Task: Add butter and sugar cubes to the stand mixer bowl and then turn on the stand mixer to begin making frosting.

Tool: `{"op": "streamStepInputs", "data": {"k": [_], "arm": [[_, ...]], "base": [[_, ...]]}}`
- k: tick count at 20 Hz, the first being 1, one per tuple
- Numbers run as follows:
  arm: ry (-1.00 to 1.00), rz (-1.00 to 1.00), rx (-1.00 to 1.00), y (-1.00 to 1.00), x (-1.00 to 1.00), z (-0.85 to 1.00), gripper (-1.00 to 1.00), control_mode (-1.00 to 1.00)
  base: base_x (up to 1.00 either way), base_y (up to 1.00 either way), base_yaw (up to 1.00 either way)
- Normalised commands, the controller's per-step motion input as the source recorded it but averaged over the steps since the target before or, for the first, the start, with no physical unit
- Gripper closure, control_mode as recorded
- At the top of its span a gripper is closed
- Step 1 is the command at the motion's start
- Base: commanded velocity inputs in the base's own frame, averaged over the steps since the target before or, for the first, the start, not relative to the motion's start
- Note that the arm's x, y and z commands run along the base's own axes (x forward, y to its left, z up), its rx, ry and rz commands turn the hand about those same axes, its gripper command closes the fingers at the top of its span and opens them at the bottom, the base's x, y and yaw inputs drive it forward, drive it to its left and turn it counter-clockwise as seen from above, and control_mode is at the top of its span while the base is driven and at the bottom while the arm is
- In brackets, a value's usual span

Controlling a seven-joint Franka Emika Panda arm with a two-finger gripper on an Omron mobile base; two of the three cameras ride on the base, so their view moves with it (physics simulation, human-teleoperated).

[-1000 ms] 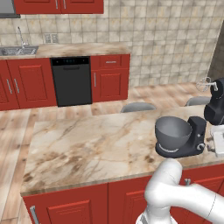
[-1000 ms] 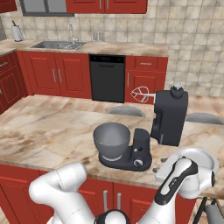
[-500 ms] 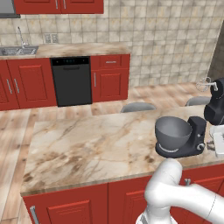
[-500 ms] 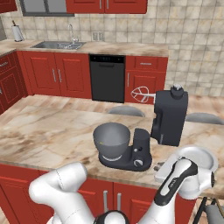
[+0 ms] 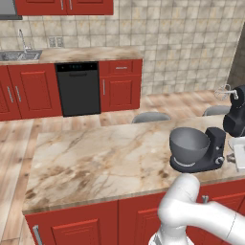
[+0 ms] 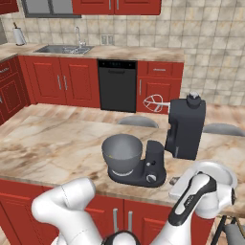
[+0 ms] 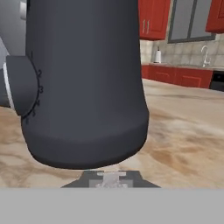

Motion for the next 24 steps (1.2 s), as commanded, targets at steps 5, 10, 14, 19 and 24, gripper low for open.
{"op": "streamStepInputs", "data": {"k": [5,10,14,19,24], "arm": [[-0.07,-0.01,-0.04,0.15,-0.26,0.39,1.00,-1.00],[-0.09,-0.01,-0.07,0.25,-0.35,0.46,1.00,-1.00],[-0.07,-0.02,-0.04,0.33,-0.55,0.42,1.00,-1.00],[-0.01,-0.05,0.00,0.32,-0.68,0.28,1.00,-1.00],[-0.01,-0.07,0.00,0.32,-0.74,0.29,1.00,-1.00]], "base": [[0.00,0.00,0.00],[0.00,0.00,0.00],[0.00,0.00,0.00],[0.00,0.00,0.00],[0.00,0.00,0.00]]}}
